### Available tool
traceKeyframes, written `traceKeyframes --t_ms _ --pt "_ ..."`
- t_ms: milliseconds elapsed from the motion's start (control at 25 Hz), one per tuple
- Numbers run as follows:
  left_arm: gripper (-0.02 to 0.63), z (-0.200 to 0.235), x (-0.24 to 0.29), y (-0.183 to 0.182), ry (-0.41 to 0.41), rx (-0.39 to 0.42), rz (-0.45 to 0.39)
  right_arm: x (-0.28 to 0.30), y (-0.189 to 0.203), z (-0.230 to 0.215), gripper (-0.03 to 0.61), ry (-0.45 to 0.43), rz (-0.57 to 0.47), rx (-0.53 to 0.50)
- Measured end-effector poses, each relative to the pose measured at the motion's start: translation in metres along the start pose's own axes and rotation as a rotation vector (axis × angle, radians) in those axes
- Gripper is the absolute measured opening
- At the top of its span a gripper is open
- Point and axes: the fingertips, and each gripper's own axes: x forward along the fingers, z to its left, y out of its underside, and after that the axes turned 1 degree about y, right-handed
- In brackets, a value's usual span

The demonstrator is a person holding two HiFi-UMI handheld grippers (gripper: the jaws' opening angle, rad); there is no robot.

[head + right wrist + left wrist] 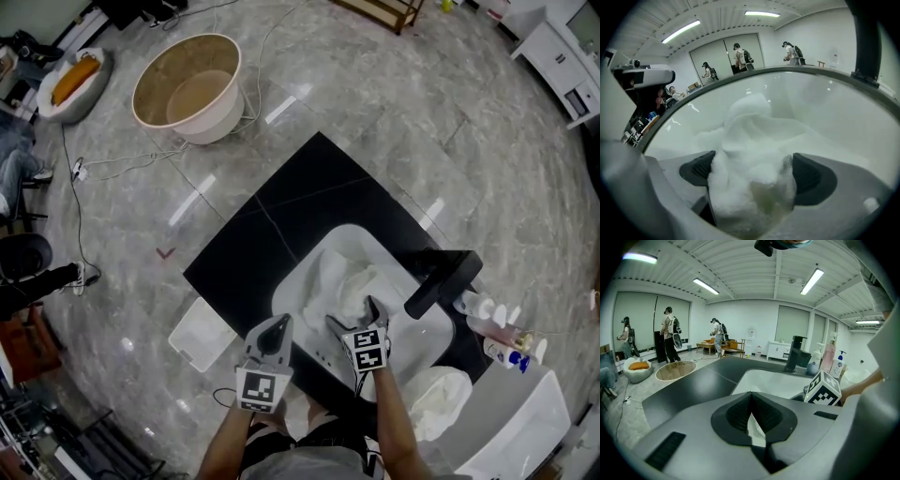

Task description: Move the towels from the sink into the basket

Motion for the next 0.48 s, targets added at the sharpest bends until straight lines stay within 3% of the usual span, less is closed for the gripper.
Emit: traceKeyframes --t_ms 480 --pt "0.009 0.001 0.002 0.005 -0.002 -0.007 0.018 0.016 0.004 0.0 0.503 -0.016 0.017 -0.017"
